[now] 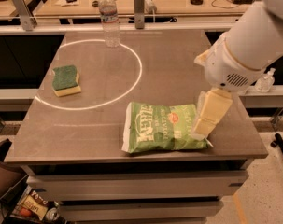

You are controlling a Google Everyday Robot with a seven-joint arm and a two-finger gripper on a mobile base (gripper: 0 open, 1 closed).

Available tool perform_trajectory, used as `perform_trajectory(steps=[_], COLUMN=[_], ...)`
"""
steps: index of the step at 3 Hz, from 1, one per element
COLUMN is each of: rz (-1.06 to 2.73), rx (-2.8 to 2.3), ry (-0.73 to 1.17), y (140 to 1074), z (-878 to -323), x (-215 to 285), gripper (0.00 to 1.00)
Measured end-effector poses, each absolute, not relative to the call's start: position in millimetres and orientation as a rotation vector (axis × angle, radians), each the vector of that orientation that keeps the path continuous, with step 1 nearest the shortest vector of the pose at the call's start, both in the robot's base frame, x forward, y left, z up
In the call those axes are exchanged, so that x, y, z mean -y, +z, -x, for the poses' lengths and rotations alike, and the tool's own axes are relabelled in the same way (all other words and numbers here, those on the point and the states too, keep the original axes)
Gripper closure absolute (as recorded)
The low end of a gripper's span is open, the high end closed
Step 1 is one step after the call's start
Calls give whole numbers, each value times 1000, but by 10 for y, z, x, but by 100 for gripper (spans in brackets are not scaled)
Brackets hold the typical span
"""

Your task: Move green jalapeno chip bag near water bottle

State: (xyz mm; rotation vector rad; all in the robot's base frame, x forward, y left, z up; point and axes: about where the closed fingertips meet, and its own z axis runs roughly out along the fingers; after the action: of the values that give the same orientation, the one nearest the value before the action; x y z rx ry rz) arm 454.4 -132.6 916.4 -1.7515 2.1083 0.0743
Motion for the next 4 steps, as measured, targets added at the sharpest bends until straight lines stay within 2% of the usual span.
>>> perform_trajectory(steps=[2, 3, 4], rz=[1755, 1757, 1759], rx=[-2106, -2104, -2102], ry=[276, 270, 268], y=[8442, 8459, 8463], z=[-4512, -4509, -4504], x=[845, 844, 836], gripper=[0, 18, 41])
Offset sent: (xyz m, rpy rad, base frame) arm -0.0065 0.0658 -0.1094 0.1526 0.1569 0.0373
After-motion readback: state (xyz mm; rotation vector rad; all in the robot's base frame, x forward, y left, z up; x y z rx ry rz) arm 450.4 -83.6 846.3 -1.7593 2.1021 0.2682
